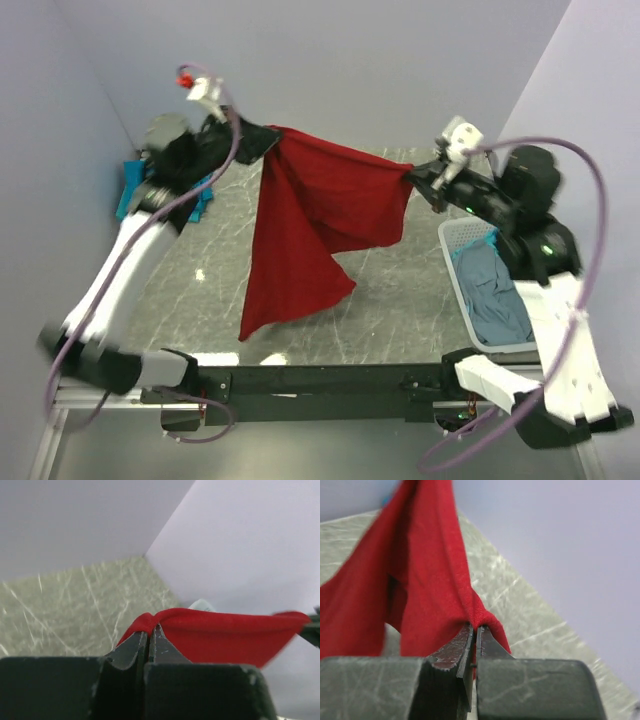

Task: Fold and stack the t-shirts
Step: Flatten the tshirt out

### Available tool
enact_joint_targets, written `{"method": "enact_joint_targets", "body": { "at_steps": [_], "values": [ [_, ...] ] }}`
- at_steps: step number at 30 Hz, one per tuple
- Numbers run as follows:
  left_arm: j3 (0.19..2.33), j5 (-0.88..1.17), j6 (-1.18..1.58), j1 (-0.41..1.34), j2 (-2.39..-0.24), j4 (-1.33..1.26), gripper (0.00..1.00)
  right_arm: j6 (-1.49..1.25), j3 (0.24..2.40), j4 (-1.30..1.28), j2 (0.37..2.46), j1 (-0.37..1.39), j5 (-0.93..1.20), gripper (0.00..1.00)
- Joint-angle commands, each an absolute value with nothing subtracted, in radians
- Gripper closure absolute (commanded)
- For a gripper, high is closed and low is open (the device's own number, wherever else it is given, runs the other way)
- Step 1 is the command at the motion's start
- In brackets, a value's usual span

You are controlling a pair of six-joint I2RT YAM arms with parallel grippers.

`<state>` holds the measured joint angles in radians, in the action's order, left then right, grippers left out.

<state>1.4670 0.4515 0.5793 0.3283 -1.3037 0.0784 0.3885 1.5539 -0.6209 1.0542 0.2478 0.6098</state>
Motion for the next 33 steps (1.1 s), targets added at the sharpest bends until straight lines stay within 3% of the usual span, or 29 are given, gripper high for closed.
{"method": "enact_joint_targets", "body": {
  "at_steps": [1, 3, 5, 6, 9, 11, 12, 13, 15, 18, 22, 26, 33],
  "values": [
    [1.448, 0.546, 0.732, 0.249, -1.573, -0.058, 1.00, 0.279, 1.418, -0.392, 1.182, 0.238, 0.465, 1.00],
    [1.544, 0.552, 0.720, 0.229, -1.773, -0.019, 0.99, 0.253, 1.413, -0.330, 1.310, 0.244, 0.430, 1.00],
    [1.704, 0.528, 0.686, 0.224, -1.911, 0.123, 0.90, 0.187, 1.480, -0.330, 1.482, 0.250, 0.320, 1.00],
    [1.770, 0.500, 0.645, 0.221, -2.031, 0.199, 0.69, 0.154, 1.520, -0.380, 1.547, 0.253, 0.272, 0.88],
    [1.959, 0.346, 0.537, 0.215, -2.123, 0.373, 0.42, 0.152, 1.701, -0.530, 1.748, 0.250, 0.160, 0.54],
    [1.962, 0.229, 0.471, 0.215, -2.056, 0.391, 0.36, 0.161, 1.691, -0.534, 1.753, 0.227, 0.173, 0.48],
    [1.938, 0.210, 0.392, 0.215, -2.018, 0.376, 0.30, 0.182, 1.659, -0.506, 1.734, 0.219, 0.195, 0.38],
    [1.858, 0.196, 0.358, 0.216, -1.975, 0.355, 0.29, 0.205, 1.591, -0.496, 1.689, 0.212, 0.228, 0.35],
    [1.760, 0.234, 0.232, 0.227, -1.846, 0.286, 0.21, 0.335, 1.531, -0.517, 1.652, 0.201, 0.393, 0.26],
    [1.550, 0.331, 0.027, 0.284, -1.698, 0.232, 0.20, 0.536, 1.448, -0.630, 1.632, 0.212, 0.625, 0.26],
    [1.335, 0.365, -0.245, 0.406, -1.605, 0.254, 0.22, 0.603, 1.387, -0.682, 1.664, 0.250, 0.698, 0.27],
    [1.278, 0.279, -0.406, 0.582, -1.653, 0.307, 0.26, 0.545, 1.396, -0.689, 1.695, 0.245, 0.678, 0.29],
    [1.252, 0.155, -0.408, 0.725, -1.769, 0.273, 0.33, 0.411, 1.411, -0.687, 1.753, 0.192, 0.709, 0.33]
  ]
}}
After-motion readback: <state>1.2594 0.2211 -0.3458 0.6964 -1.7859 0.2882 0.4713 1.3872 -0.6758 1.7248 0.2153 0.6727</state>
